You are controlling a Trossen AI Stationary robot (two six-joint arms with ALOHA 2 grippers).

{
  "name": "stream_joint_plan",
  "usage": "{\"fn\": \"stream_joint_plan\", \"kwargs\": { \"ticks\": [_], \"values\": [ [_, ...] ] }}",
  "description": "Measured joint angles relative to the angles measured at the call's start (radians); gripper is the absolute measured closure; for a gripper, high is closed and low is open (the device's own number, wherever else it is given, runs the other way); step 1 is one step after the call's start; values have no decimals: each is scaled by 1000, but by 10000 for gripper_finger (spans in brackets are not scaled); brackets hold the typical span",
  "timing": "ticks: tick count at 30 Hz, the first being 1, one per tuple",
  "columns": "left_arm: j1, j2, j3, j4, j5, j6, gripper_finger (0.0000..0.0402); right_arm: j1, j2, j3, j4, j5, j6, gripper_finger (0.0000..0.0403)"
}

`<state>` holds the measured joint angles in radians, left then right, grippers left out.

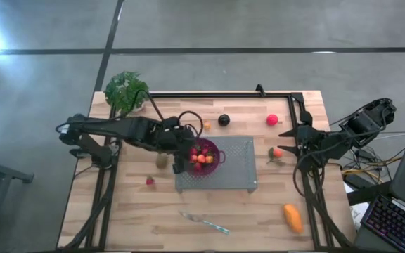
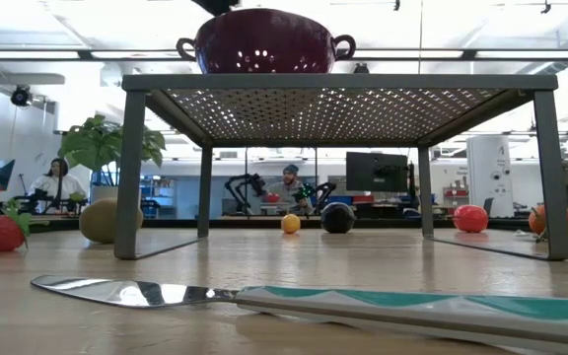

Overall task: Pick & Place Fruit
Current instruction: Put the strawberry into the purple strainer bowl

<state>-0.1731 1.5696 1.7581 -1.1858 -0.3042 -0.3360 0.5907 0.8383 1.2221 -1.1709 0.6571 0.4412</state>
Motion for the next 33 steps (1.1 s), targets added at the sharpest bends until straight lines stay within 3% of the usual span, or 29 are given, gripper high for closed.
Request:
{"fn": "stream_joint_plan", "kwargs": {
  "ticks": [10, 18, 22, 33],
  "values": [
    [-129, -1, 41, -321, -1, -312, 156, 0, 2, 0, -1, 19, -59, 258],
    [-299, -3, 22, -385, -109, -495, 157, 0, 2, 0, -1, 26, -54, 273],
    [-378, -5, -31, -386, -186, -576, 158, 0, 1, 0, -1, 26, -52, 275],
    [-508, -68, -291, -377, -186, -785, 159, 0, 1, 0, 0, 26, -48, 242]
  ]
}}
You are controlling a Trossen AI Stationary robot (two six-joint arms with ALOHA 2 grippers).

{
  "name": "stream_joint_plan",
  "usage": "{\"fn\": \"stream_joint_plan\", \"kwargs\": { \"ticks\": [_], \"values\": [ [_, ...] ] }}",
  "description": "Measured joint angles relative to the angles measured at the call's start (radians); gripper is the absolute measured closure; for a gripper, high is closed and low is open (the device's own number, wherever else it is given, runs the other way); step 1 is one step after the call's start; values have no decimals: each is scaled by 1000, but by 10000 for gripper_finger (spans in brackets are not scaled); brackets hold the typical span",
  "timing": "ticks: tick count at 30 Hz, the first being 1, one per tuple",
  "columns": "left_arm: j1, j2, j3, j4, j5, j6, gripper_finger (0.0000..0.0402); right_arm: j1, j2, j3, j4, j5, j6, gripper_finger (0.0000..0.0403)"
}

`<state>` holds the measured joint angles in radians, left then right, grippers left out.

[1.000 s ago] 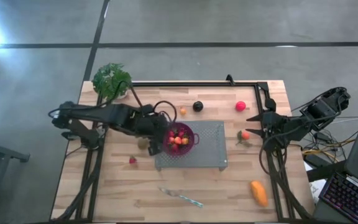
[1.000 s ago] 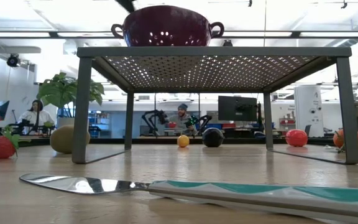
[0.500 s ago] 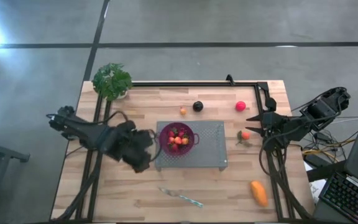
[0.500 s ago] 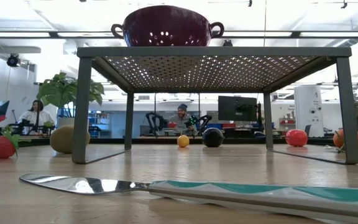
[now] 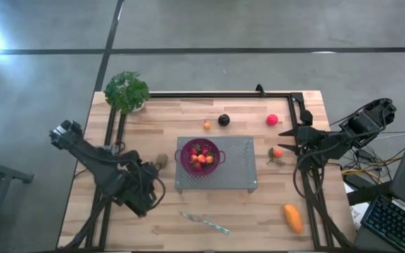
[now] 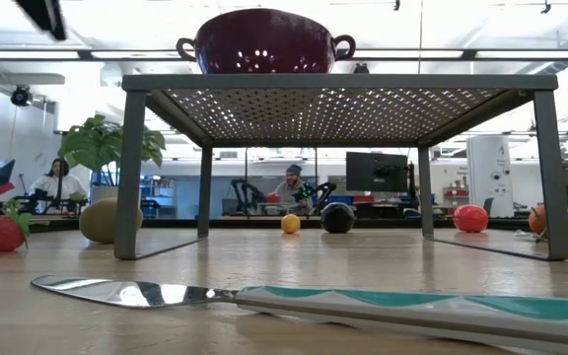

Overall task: Pick & Place Fruit
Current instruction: Put the strawberry into the purple strainer bowl

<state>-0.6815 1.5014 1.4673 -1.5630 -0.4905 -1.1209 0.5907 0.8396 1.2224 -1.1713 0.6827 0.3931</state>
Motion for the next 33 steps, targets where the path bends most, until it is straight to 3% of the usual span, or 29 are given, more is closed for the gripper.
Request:
{"fn": "stream_joint_plan", "kwargs": {
  "ticks": [5, 15, 25, 33],
  "values": [
    [-20, -105, -197, 105, 10, -94, 159, 0, 2, 0, 1, 0, 7, 231],
    [-20, -315, -615, 434, 87, -136, 159, 0, 2, 0, 3, 2, 8, 216],
    [-9, -445, -856, 734, 118, -231, 156, -1, 0, 0, 8, 54, 8, 204],
    [32, -473, -983, 857, 278, -325, 115, -1, 0, 0, 10, 54, 23, 192]
  ]
}}
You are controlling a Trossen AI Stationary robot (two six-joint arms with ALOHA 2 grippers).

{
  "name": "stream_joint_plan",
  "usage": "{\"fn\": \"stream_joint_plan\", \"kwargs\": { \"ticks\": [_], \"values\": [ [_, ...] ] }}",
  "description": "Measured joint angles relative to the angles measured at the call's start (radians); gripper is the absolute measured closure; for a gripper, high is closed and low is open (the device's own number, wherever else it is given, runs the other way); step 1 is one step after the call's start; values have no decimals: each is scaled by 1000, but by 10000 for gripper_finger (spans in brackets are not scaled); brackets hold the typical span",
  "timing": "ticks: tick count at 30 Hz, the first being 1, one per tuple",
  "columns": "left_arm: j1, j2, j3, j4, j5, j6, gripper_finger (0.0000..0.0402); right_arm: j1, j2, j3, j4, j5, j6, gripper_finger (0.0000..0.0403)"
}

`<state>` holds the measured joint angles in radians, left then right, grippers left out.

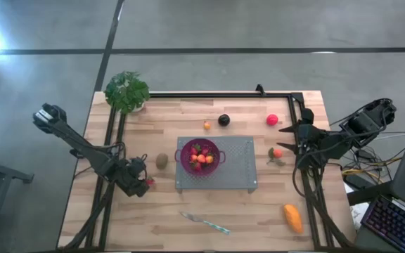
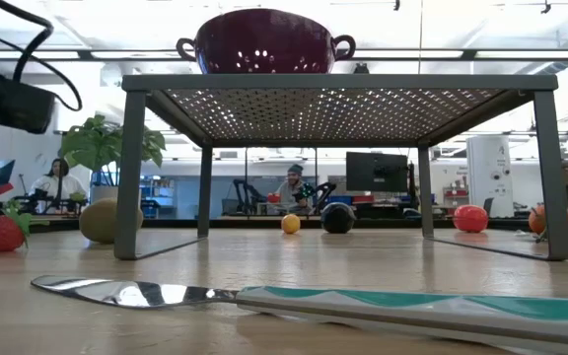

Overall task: Pick & Place Fruit
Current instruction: Put the strawberry into the purple strainer bowl

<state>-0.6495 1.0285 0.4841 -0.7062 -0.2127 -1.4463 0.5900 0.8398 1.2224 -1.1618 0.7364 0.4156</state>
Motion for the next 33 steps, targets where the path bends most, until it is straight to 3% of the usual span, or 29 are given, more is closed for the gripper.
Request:
{"fn": "stream_joint_plan", "kwargs": {
  "ticks": [8, 15, 33],
  "values": [
    [0, -12, -30, 46, 3, 23, 106, 0, 0, 0, -1, 0, 0, 188],
    [0, -3, -29, 73, -79, 51, 105, 0, 0, 0, -1, 0, 0, 199],
    [1, 223, -14, 177, -152, 57, 106, 0, 0, 0, -1, 0, -5, 208]
  ]
}}
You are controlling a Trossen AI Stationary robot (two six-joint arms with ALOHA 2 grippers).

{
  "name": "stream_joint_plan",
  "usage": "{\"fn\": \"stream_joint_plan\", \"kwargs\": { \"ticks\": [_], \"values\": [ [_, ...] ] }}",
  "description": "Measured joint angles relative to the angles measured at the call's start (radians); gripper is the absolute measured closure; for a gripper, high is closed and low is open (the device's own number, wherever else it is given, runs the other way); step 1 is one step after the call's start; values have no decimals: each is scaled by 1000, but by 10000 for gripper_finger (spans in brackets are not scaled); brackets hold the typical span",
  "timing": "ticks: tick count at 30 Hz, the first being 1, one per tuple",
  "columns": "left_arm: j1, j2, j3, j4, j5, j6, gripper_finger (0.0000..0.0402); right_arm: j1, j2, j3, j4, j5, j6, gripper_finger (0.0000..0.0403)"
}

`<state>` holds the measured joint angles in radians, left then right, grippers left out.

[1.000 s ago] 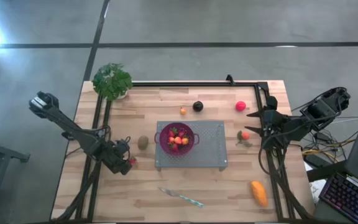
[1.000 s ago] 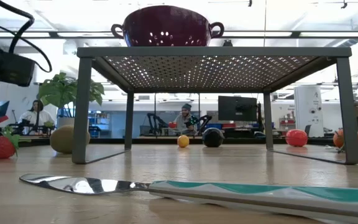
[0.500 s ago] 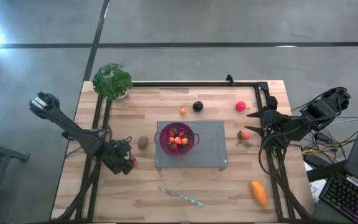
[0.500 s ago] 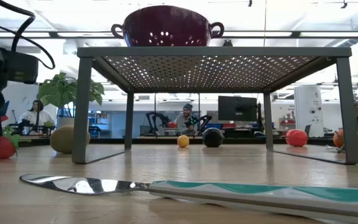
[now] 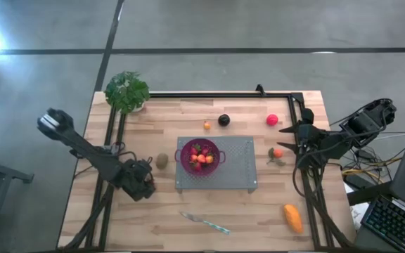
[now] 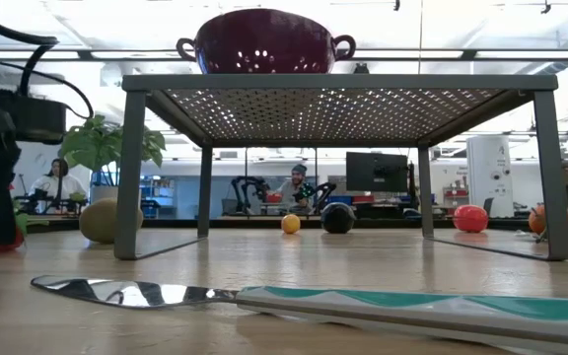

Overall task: Pick & Place Fruit
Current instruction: Put the strawberry into the purple strainer bowl

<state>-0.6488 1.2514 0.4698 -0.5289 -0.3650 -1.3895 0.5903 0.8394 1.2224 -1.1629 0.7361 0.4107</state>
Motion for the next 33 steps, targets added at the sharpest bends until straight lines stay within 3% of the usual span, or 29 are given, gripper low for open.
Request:
{"fn": "stream_joint_plan", "kwargs": {
  "ticks": [12, 23, 33],
  "values": [
    [1, 15, 24, -1, 1, 0, 113, 0, 0, 0, 0, 0, -3, 193],
    [2, 14, 26, -10, 22, 3, 115, 0, 0, 0, 0, 0, -3, 216],
    [2, 13, 26, -21, 34, 6, 171, 0, 0, 0, 0, 0, -3, 237]
  ]
}}
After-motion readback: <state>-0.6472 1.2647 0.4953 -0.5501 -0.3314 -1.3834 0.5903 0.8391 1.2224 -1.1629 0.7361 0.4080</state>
